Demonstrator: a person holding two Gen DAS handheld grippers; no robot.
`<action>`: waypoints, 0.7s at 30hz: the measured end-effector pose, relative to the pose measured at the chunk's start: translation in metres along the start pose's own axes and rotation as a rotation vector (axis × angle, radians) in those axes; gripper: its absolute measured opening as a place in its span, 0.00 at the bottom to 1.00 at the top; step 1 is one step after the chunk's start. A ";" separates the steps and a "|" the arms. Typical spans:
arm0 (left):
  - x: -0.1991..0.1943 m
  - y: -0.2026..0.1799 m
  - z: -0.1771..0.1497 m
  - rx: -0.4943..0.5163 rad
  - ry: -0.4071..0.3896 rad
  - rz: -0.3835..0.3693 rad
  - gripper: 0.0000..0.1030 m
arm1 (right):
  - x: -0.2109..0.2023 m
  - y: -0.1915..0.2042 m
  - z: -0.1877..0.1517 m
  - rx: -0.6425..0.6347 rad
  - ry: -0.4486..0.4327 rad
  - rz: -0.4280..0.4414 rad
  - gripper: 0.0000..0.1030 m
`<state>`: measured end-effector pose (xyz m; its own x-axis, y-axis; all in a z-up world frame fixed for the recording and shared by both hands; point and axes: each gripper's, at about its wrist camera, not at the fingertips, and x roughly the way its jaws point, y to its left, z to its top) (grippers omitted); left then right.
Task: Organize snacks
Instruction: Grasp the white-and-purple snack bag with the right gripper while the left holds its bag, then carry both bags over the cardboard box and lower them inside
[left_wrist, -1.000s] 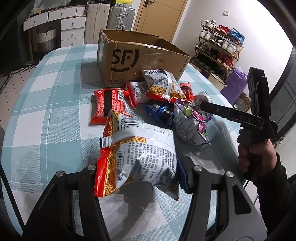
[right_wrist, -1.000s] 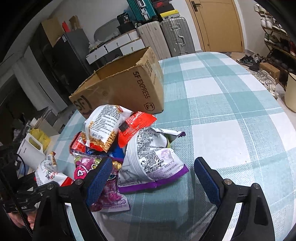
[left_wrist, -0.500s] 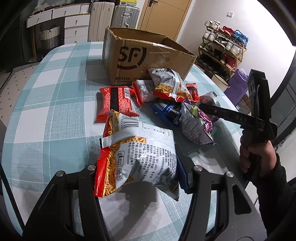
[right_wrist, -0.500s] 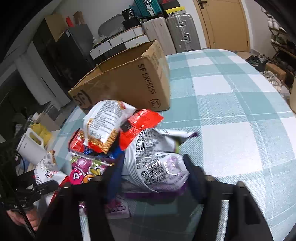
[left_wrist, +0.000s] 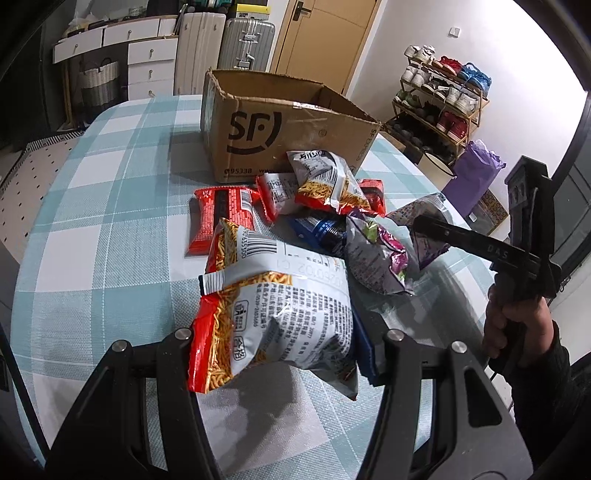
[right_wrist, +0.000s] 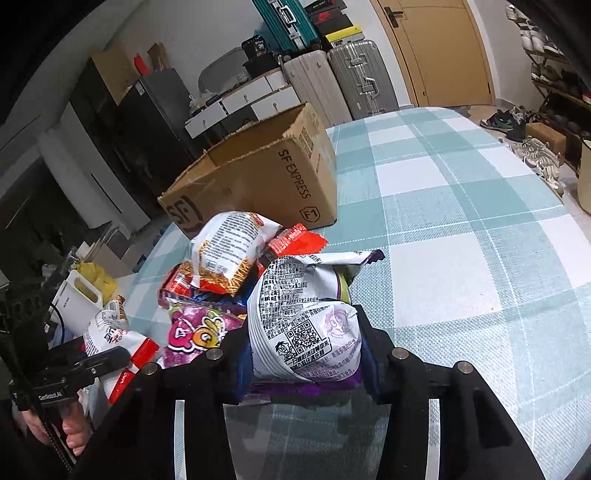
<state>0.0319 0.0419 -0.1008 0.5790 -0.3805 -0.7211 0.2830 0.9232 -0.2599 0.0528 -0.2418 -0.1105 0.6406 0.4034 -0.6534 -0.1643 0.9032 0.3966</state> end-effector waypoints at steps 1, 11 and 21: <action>-0.002 0.000 0.000 -0.001 -0.003 0.001 0.52 | -0.002 0.000 0.000 0.000 -0.005 0.002 0.45; -0.018 -0.004 0.008 -0.009 -0.023 0.014 0.53 | -0.036 0.020 0.002 -0.023 -0.056 0.040 0.45; -0.030 -0.010 0.036 -0.020 -0.061 0.025 0.53 | -0.060 0.053 0.013 -0.079 -0.099 0.099 0.45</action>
<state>0.0396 0.0426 -0.0531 0.6316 -0.3588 -0.6872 0.2523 0.9333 -0.2554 0.0153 -0.2198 -0.0414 0.6885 0.4784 -0.5450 -0.2869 0.8699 0.4013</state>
